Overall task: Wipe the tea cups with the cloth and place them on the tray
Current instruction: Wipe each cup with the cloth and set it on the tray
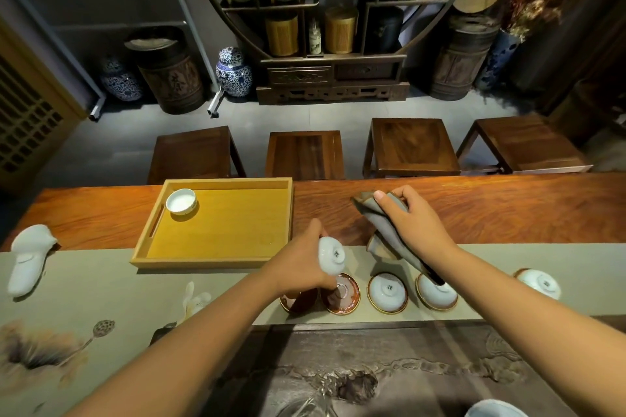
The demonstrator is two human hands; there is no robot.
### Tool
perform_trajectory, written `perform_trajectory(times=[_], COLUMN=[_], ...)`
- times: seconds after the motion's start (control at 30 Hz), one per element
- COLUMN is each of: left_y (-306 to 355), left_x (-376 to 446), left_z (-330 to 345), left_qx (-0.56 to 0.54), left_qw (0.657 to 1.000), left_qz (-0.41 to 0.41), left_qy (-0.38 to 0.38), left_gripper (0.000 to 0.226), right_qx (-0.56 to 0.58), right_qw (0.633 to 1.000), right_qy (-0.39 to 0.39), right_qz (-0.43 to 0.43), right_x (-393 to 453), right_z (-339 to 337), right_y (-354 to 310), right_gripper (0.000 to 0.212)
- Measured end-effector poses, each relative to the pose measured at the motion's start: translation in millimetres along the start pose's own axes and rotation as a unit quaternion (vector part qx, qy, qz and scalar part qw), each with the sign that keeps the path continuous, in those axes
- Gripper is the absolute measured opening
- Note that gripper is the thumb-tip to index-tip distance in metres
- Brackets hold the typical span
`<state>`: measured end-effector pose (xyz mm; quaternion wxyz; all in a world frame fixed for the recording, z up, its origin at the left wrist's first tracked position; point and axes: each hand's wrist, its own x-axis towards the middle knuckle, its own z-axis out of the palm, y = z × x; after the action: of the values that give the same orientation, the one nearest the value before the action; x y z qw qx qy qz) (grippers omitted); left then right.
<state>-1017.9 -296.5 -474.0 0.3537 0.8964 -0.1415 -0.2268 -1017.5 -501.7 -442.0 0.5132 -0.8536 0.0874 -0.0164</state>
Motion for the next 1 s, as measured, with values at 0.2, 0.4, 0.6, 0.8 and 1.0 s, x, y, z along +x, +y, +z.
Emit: perform_trajectory(times=[0.2,0.4,0.6,0.8,1.0], left_y=[6.1,18.1,25.3,25.0,22.9], left_x=[-1.0,1.9,-5.1,-12.8,-11.2], left_z=[3.7,-5.1,-16.3,-21.7,-24.9], left_qx=[-0.057,-0.109,-0.122,-0.157,-0.164], left_qw=[0.998,0.991,0.985,0.978,0.977], left_qz=[-0.008,-0.007,0.028,0.054,0.063], left_qy=[0.017,0.077,0.116,0.126,0.122], left_gripper=[0.059,0.068,0.063,0.054,0.059], right_qx=[0.030,0.061,0.121,0.145,0.122], right_qw=[0.999,0.993,0.984,0.980,0.989], right_qy=[-0.013,-0.097,-0.128,-0.122,-0.073], right_qz=[0.007,-0.006,0.020,0.056,0.044], right_x=[-18.0,-25.4,-29.1,-30.3,-26.4], right_z=[22.1,31.3,17.7,16.2,18.1], right_y=[-6.7,-18.6,-27.4,-29.8,-29.6], right_gripper=[0.029,0.017,0.022,0.022,0.008])
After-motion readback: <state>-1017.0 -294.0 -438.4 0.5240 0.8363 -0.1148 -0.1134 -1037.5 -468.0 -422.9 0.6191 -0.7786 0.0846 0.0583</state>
